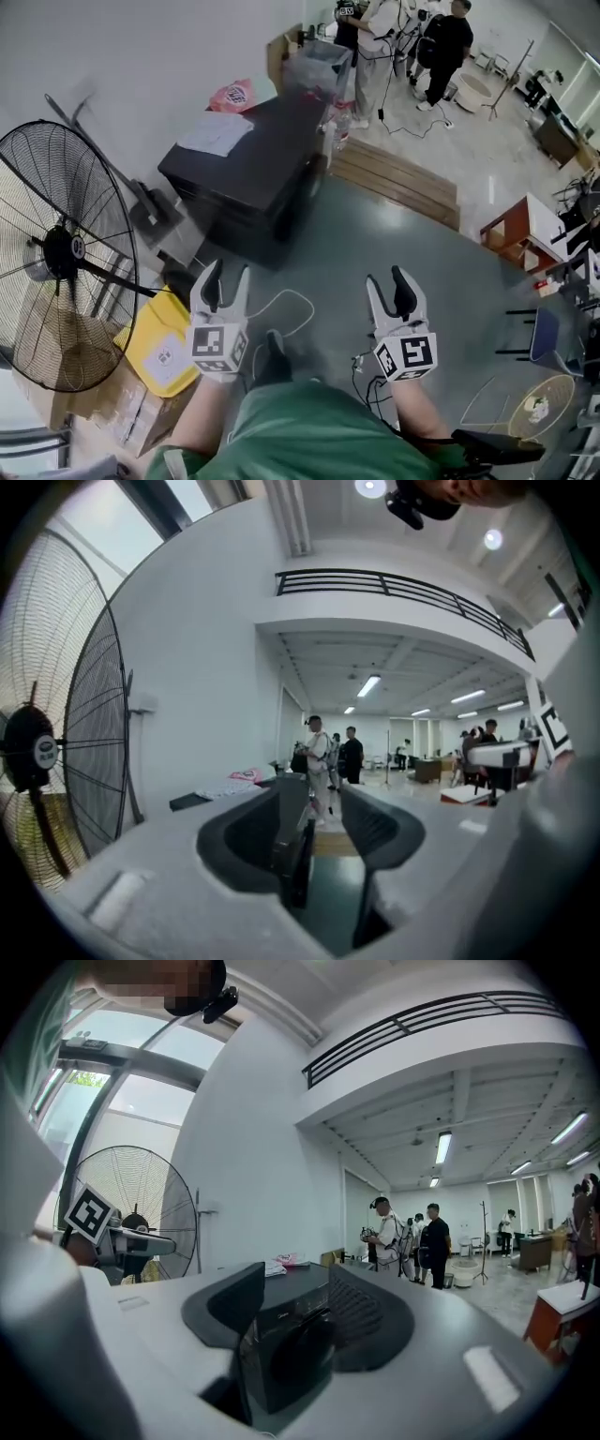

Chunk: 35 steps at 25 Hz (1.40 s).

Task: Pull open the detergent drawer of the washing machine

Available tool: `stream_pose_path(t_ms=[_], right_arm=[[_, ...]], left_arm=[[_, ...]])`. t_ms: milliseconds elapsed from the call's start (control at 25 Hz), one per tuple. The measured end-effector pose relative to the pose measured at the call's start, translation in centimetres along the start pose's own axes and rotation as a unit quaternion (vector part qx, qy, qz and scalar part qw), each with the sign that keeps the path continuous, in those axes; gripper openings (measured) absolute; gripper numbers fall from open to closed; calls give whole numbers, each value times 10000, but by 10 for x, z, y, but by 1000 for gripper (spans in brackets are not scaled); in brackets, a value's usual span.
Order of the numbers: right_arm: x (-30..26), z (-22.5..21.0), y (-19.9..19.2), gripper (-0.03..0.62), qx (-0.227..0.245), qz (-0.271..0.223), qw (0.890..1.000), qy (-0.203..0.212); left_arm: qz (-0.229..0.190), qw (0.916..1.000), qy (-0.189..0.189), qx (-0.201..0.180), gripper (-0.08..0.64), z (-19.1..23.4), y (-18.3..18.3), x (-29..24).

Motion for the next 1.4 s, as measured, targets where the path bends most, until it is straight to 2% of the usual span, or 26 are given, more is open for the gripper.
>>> stream_pose_path(t_ms=[320,560,720,1040,1240,1400], right_arm=[[-101,14,3,212,-121,338,9993,-91],[-151,17,4,212,-168,591,9975,-343],[-175,17,-4,212,-329,765,9960,-331],[-226,3,-44,212,-924,945,9912,-11],[-262,-22,-74,212,-1415,941,9843,486],[-296,-42,-105,212,-1923,1040,9699,1073]], left_arm=[[267,9987,-346,258,195,76,4,-85],[472,9957,-726,325,195,106,7,-136],[594,9940,-856,344,193,116,5,-156],[786,9935,-761,316,193,129,-9,-197],[921,9941,-549,154,193,114,-12,-223],[1074,9935,-369,79,193,93,-15,-248]])
Point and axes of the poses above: the fingertips, and each gripper's own axes: x backward along the fingers, z to its left, y out of its top, the point moved 10 cm from there along x, backward along the fingers, and after that the axes turned 12 degrees about x, right-handed, at the moved point
